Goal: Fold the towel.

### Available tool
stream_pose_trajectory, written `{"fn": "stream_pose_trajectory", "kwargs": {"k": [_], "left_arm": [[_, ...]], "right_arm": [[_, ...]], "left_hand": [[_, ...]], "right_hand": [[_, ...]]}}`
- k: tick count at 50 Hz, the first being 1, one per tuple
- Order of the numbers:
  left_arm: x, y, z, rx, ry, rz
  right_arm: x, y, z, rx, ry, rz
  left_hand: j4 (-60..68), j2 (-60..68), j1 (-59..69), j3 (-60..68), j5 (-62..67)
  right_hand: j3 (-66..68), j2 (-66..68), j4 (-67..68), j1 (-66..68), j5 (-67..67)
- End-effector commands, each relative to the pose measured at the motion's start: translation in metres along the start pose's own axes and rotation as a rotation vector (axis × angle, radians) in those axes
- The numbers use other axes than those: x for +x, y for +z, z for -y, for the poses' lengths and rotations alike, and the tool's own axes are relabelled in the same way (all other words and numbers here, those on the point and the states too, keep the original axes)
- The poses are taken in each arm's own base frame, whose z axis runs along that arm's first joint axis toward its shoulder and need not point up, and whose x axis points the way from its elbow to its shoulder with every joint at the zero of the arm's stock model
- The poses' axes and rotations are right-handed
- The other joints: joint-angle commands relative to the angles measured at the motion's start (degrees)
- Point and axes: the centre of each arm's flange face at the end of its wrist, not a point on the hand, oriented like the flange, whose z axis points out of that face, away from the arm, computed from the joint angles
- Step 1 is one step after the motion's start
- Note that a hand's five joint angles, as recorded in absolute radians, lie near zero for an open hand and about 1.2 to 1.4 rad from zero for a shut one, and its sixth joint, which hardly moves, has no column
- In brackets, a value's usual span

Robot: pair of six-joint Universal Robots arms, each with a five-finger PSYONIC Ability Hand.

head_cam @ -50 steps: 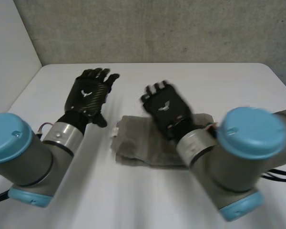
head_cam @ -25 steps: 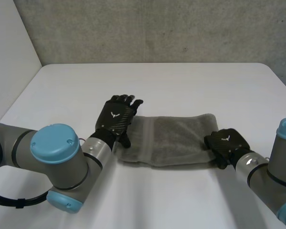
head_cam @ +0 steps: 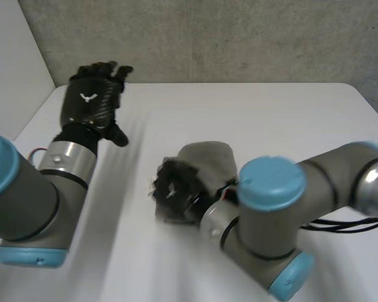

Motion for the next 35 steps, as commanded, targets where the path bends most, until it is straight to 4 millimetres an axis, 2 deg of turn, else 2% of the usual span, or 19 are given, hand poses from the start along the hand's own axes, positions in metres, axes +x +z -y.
{"fn": "stream_pose_trajectory", "kwargs": {"k": [1, 2, 4, 5, 6, 7, 8, 10, 13, 15, 16, 17, 18, 19, 21, 23, 26, 35], "left_arm": [[-0.006, 0.001, -0.004, -0.009, 0.001, 0.017], [-0.006, 0.001, -0.004, -0.009, 0.001, 0.017], [-0.005, 0.002, -0.006, -0.012, 0.001, 0.015], [-0.003, 0.003, -0.009, -0.019, 0.001, 0.011], [0.001, 0.004, -0.015, -0.032, -0.001, 0.001], [0.001, 0.004, -0.015, -0.032, -0.001, 0.001], [0.005, 0.006, -0.021, -0.044, -0.004, -0.01], [0.011, 0.008, -0.023, -0.046, -0.016, -0.024], [0.021, 0.008, -0.03, -0.065, -0.06, -0.049], [0.025, 0.007, -0.035, -0.077, -0.086, -0.06], [0.029, 0.007, -0.038, -0.084, -0.109, -0.071], [0.038, 0.006, -0.04, -0.091, -0.134, -0.096], [0.045, 0.005, -0.042, -0.098, -0.151, -0.127], [0.045, 0.005, -0.042, -0.099, -0.151, -0.127], [0.061, 0.001, -0.048, -0.116, -0.175, -0.197], [0.067, -0.001, -0.052, -0.124, -0.176, -0.222], [0.079, -0.005, -0.058, -0.134, -0.171, -0.26], [0.084, -0.003, -0.055, -0.119, -0.172, -0.273]], "right_arm": [[-0.005, 0.002, 0.009, 0.053, 0.011, -0.012], [-0.005, 0.002, 0.009, 0.053, 0.012, -0.012], [0.019, -0.006, 0.01, 0.052, 0.149, -0.131], [0.019, -0.006, 0.01, 0.053, 0.149, -0.132], [0.032, -0.012, 0.007, 0.049, 0.245, -0.196], [0.047, -0.02, 0.003, 0.054, 0.343, -0.264], [0.047, -0.02, 0.003, 0.054, 0.344, -0.265], [0.073, -0.035, -0.011, 0.039, 0.535, -0.382], [0.079, -0.043, -0.021, 0.003, 0.617, -0.417], [0.088, -0.056, -0.051, -0.115, 0.747, -0.451], [0.088, -0.056, -0.051, -0.115, 0.748, -0.451], [0.091, -0.061, -0.066, -0.177, 0.803, -0.448], [0.091, -0.061, -0.066, -0.177, 0.804, -0.448], [0.09, -0.065, -0.078, -0.231, 0.86, -0.432], [0.091, -0.066, -0.085, -0.255, 0.892, -0.43], [0.087, -0.059, -0.096, -0.281, 0.932, -0.414], [0.082, -0.056, -0.1, -0.282, 0.954, -0.398], [0.086, -0.059, -0.108, -0.286, 0.995, -0.42]], "left_hand": [[0.7, 0.7, 0.7, 0.7, -0.3], [0.7, 0.7, 0.7, 0.7, -0.3], [0.7, 0.7, 0.7, 0.7, -0.3], [0.7, 0.7, 0.7, 0.7, -0.3], [0.7, 0.7, 0.7, 0.7, -0.3], [0.7, 0.7, 0.7, 0.7, -0.3], [0.7, 0.7, 0.7, 0.7, -0.3], [0.9, 0.9, 0.8, 0.9, -0.1], [0.9, 0.9, 0.8, 0.9, -0.1], [1.2, 1.2, 1.2, 1.2, 0.2], [1.4, 1.4, 1.3, 1.4, 0.4], [1.5, 1.6, 1.5, 1.5, 0.5], [1.7, 1.7, 1.7, 1.7, 0.7], [1.7, 1.7, 1.7, 1.7, 0.7], [1.9, 1.9, 1.8, 1.9, 0.9], [2.0, 2.1, 2.0, 2.1, 1.0], [2.0, 2.1, 2.0, 2.1, 1.0], [2.0, 2.1, 2.0, 2.1, 1.0]], "right_hand": [[-33.0, -29.8, -33.1, -32.3, -33.3], [-33.2, -30.1, -33.3, -32.6, -33.5], [-61.2, -58.1, -61.3, -60.5, -61.5], [-61.3, -58.2, -61.4, -60.7, -61.6], [-66.6, -63.5, -66.7, -66.0, -66.9], [-66.6, -63.5, -66.7, -66.0, -66.9], [-66.6, -63.5, -66.7, -66.0, -66.9], [-66.6, -63.5, -66.7, -66.0, -66.9], [-66.6, -63.5, -66.7, -66.0, -66.9], [-66.6, -63.5, -66.7, -66.0, -66.9], [-66.6, -63.5, -66.7, -66.0, -66.9], [-66.6, -63.5, -66.7, -66.0, -66.9], [-66.6, -63.5, -66.7, -66.0, -66.9], [-66.6, -63.5, -66.7, -66.0, -66.9], [-66.6, -63.5, -66.7, -66.0, -66.9], [-66.6, -63.5, -66.7, -66.0, -66.9], [-66.6, -63.5, -66.7, -66.0, -66.9], [-66.6, -63.5, -66.7, -66.0, -66.9]]}}
